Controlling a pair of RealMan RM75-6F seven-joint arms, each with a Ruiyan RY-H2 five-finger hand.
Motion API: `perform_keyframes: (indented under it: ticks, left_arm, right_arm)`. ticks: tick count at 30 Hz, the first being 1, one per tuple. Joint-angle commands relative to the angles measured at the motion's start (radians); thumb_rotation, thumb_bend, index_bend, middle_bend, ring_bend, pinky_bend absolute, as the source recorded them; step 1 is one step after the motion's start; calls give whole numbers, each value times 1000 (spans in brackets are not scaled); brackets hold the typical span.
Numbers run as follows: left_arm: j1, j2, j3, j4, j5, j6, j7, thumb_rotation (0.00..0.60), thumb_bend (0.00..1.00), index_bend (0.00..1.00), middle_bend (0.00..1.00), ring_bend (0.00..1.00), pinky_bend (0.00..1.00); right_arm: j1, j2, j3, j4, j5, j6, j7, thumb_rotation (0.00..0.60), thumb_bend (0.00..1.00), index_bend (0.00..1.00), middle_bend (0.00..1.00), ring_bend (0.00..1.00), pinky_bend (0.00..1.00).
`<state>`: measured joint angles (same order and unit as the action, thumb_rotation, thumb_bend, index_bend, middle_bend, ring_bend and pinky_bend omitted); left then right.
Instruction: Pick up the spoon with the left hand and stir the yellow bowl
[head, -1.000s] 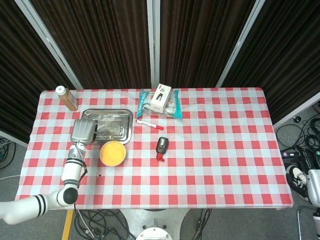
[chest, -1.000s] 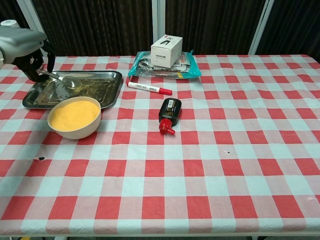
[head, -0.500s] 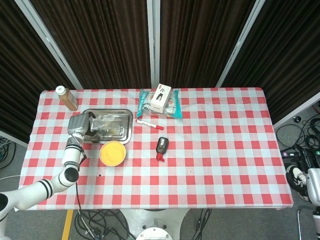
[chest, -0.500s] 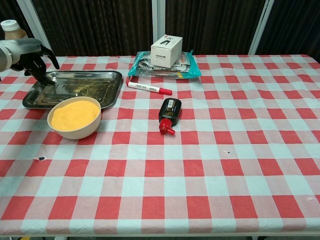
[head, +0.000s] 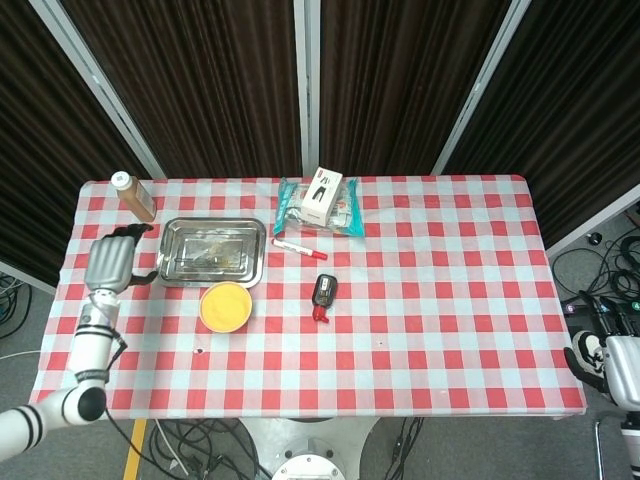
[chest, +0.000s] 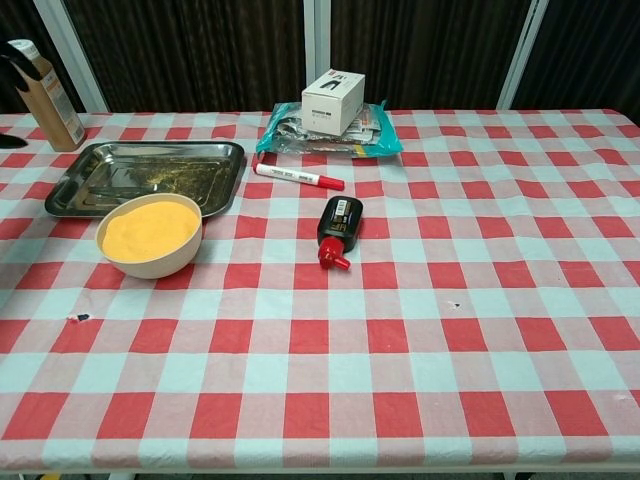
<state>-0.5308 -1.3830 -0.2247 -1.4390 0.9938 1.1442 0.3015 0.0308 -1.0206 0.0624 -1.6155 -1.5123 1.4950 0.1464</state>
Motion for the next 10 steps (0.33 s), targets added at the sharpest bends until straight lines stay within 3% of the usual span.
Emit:
perform_keyframes:
  ticks: [1,5,10]
  left_arm:
    - [171,99,138,-87,183,202,-98,600,137,282,301,228,326]
    - [288,146,210,-151,252,324,-139,600,91,276,269,205,294]
    - [392,162,259,-190,326,450,-165,600,88,270,256,199,283]
  right_arm:
    - [1,-5,-6,6,-12,1,9,600,233,67,211,27,137]
    - [0,-21,-16,16,-24,2,12,600,228,68,178,0,68]
    - [-5,-39,-24,23,-30,7,17,600,227,68,178,0,65]
